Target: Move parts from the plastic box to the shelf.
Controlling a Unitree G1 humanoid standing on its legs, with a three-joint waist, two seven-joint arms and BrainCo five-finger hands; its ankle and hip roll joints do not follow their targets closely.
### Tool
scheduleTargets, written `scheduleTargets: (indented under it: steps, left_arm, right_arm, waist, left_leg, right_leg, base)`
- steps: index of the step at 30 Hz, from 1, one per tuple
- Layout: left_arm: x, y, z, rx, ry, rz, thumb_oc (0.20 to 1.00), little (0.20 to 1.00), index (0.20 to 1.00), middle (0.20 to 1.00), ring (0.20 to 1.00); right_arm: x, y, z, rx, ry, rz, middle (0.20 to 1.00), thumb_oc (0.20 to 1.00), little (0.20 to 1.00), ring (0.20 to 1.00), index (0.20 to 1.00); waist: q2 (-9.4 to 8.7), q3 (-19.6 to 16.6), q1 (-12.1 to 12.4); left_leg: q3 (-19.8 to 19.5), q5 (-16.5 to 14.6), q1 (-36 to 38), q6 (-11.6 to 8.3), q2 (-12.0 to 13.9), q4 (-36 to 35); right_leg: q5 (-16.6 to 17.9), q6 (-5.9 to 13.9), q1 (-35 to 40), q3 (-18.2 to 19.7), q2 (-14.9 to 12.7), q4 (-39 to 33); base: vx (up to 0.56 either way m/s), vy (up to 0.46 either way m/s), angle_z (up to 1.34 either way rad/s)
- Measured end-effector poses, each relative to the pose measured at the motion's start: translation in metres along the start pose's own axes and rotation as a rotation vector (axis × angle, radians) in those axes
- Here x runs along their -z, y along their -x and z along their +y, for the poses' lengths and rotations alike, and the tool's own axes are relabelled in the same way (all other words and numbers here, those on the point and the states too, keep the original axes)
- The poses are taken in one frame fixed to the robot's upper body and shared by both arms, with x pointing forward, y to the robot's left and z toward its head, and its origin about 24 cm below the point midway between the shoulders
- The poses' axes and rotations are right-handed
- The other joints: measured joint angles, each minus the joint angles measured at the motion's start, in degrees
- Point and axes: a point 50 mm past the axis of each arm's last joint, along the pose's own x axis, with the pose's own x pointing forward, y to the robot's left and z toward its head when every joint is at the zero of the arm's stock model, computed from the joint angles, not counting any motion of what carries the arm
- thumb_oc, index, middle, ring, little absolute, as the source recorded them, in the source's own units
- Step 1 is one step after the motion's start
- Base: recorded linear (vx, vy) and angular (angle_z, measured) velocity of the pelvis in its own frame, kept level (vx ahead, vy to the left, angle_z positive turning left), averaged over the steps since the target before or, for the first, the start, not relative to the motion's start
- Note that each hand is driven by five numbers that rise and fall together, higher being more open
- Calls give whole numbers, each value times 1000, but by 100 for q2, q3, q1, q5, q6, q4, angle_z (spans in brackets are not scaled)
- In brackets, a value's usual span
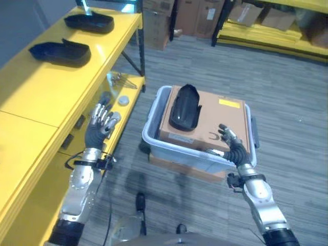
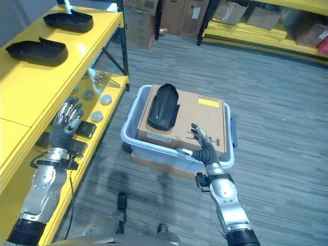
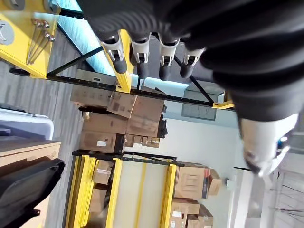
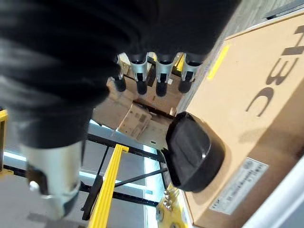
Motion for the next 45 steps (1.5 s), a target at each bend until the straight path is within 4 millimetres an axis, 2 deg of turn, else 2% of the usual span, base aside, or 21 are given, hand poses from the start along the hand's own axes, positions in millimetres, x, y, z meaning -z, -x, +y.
scheduleTargets:
  steps: [1, 2, 3, 5, 6, 7, 9, 11, 13, 16, 17, 20, 24, 27, 30, 34, 35, 36, 40, 42, 45]
  left_arm:
    - [0, 0, 0, 0, 0, 0, 1000, 1000, 1000, 1000, 1000]
    - [2, -5, -1, 8, -4, 5, 1000, 1000, 1000, 1000, 1000]
    - [2, -6, 0, 9, -8, 4, 1000, 1000, 1000, 1000, 1000]
    - [-1, -11, 0, 20, -27, -4, 1000, 1000, 1000, 1000, 1000]
    - [-3, -13, 0, 31, -39, -8, 1000, 1000, 1000, 1000, 1000]
    - [-3, -14, -1, 42, -42, -8, 1000, 1000, 1000, 1000, 1000]
    - [-5, -16, 0, 45, -51, -15, 1000, 1000, 1000, 1000, 1000]
    - [0, -16, 3, 33, -54, 4, 1000, 1000, 1000, 1000, 1000]
    - [6, -13, 7, 25, -61, 33, 1000, 1000, 1000, 1000, 1000]
    - [15, 5, 18, -23, -65, 92, 1000, 1000, 1000, 1000, 1000]
    - [19, 20, 23, -50, -66, 125, 1000, 1000, 1000, 1000, 1000]
    - [27, 30, 21, -71, -28, 164, 1000, 1000, 1000, 1000, 1000]
    - [26, 23, 12, -33, -2, 153, 1000, 1000, 1000, 1000, 1000]
    - [24, 18, 8, -16, 3, 139, 1000, 1000, 1000, 1000, 1000]
    - [26, 16, 1, 6, 30, 143, 1000, 1000, 1000, 1000, 1000]
    - [28, 14, -9, 41, 50, 149, 1000, 1000, 1000, 1000, 1000]
    - [28, 13, -10, 43, 53, 147, 1000, 1000, 1000, 1000, 1000]
    - [28, 13, -10, 43, 53, 147, 1000, 1000, 1000, 1000, 1000]
    - [24, 4, -19, 68, 60, 115, 1000, 1000, 1000, 1000, 1000]
    - [19, -4, -21, 81, 58, 85, 1000, 1000, 1000, 1000, 1000]
    - [14, -11, -22, 73, 57, 59, 1000, 1000, 1000, 1000, 1000]
  right_arm:
    - [0, 0, 0, 0, 0, 0, 1000, 1000, 1000, 1000, 1000]
    - [3, 1, 0, 22, -7, 19, 1000, 1000, 1000, 1000, 1000]
    - [4, 2, 0, 22, -1, 28, 1000, 1000, 1000, 1000, 1000]
    - [5, 0, 0, 19, 27, 32, 1000, 1000, 1000, 1000, 1000]
    - [6, 1, 0, 21, 34, 40, 1000, 1000, 1000, 1000, 1000]
    - [8, 2, 0, 23, 36, 55, 1000, 1000, 1000, 1000, 1000]
    - [6, -2, 0, 20, 63, 43, 1000, 1000, 1000, 1000, 1000]
    - [4, -5, -2, 41, 76, 35, 1000, 1000, 1000, 1000, 1000]
    - [8, -8, -4, 63, 82, 49, 1000, 1000, 1000, 1000, 1000]
    - [21, -10, -6, 72, 109, 105, 1000, 1000, 1000, 1000, 1000]
    - [23, -11, -8, 95, 135, 121, 1000, 1000, 1000, 1000, 1000]
    - [24, -17, -12, 117, 198, 126, 1000, 1000, 1000, 1000, 1000]
    - [25, -25, -20, 163, 271, 137, 1000, 1000, 1000, 1000, 1000]
    - [30, -32, -27, 208, 315, 166, 1000, 1000, 1000, 1000, 1000]
    - [38, -41, -30, 205, 437, 206, 1000, 1000, 1000, 1000, 1000]
    - [42, -51, -34, 257, 453, 242, 1000, 1000, 1000, 1000, 1000]
    - [35, -58, -33, 273, 454, 219, 1000, 1000, 1000, 1000, 1000]
    - [35, -58, -33, 273, 454, 219, 1000, 1000, 1000, 1000, 1000]
    - [33, -83, -31, 286, 479, 243, 1000, 1000, 1000, 1000, 1000]
    - [22, -94, -31, 303, 459, 213, 1000, 1000, 1000, 1000, 1000]
    - [14, -101, -32, 309, 467, 183, 1000, 1000, 1000, 1000, 1000]
  waist:
    - [0, 0, 0]
    - [83, -23, -116]
    - [113, -24, -152]
    - [142, 4, -230]
    - [134, 2, -318]
    - [141, 7, -391]
    - [160, 38, -358]
    - [172, 43, -320]
    - [162, 39, -369]
    - [-32, -76, -150]
    - [-73, -109, -52]
    - [88, -112, -26]
    - [166, -110, -90]
    - [230, -76, -126]
    - [301, -2, -108]
    - [357, 114, -62]
    - [411, 305, -62]
    - [411, 305, -62]
    - [478, 565, -30]
    - [497, 767, 12]
    - [555, 910, 69]
  left_leg:
    - [0, 0, 0, 0, 0, 0]
    - [-19, -157, 213, 83, -3, -4]
    - [-20, -191, 303, 130, 6, -2]
    - [-44, -191, 405, 278, 23, -1]
    - [-90, -192, 424, 242, 8, 1]
    - [-283, -321, 472, 277, -27, 0]
    - [-366, -327, 496, 208, -60, 0]
    - [-611, -381, 521, 173, -116, 0]
    - [-860, -375, 547, 147, -122, 1]
    - [-917, -525, 761, 67, -227, -2]
    - [-973, -650, 815, -41, -229, -2]
    - [-1058, -714, 796, -179, 43, 0]
    - [-1060, -731, 771, -267, 246, -2]
    - [-1064, -725, 721, -295, 275, -4]
    - [-1062, -678, 590, -331, 253, -8]
    - [-1058, -564, 317, -359, 245, -3]
    - [-1058, -534, 278, -372, 248, -3]
    - [-1058, -534, 278, -372, 248, -3]
    - [-1034, -438, -181, -371, 237, -2]
    - [-1041, -356, -333, -411, 226, -1]
    - [-1065, -330, -437, -436, 237, -1]
  right_leg:
    - [0, 0, 0, 0, 0, 0]
    - [-179, 83, -270, 50, -62, 960]
    - [-250, 136, -485, 64, -84, 1548]
    - [-156, 252, -1363, 112, -200, 3388]
    - [-206, 363, -1804, 209, -294, 4130]
    - [-403, 345, -2050, 311, -304, 4219]
    - [-515, 262, -2380, 363, -309, 3325]
    - [-339, 92, -2241, 427, -167, 1756]
    - [209, 30, -1948, 817, 74, 448]
    - [927, -76, -1637, 566, -6, -135]
    - [1431, -94, -1542, 453, -24, -286]
    - [1536, -257, -1565, 318, 238, -250]
    - [1480, -346, -1560, 211, 423, -252]
    - [1466, -369, -1561, 205, 446, -270]
    - [1428, -361, -1685, 214, 420, -290]
    - [1548, -373, -2004, 221, 416, -290]
    - [1585, -410, -2049, 219, 426, -289]
    - [1585, -410, -2049, 219, 426, -289]
    - [1691, -379, -2472, 227, 414, -288]
    - [1770, -422, -2654, 225, 407, -257]
    - [1812, -469, -2748, 198, 417, -251]
  base:
    - [207, 212, 13]
    - [136, 194, 4]
    - [190, 229, 0]
    - [128, 75, 0]
    - [130, 25, 33]
    - [303, -21, 48]
    - [269, -95, 42]
    - [193, -102, 53]
    - [129, -127, 86]
    - [95, -142, 30]
    - [84, -106, 12]
    - [48, -96, 11]
    - [21, -41, 4]
    - [-20, -23, 1]
    - [-75, -12, 2]
    - [-82, 8, 1]
    - [-65, 14, 0]
    - [-119, 34, -4]
    - [-89, 33, 0]
    - [-26, 19, 4]
    - [-11, 16, 4]
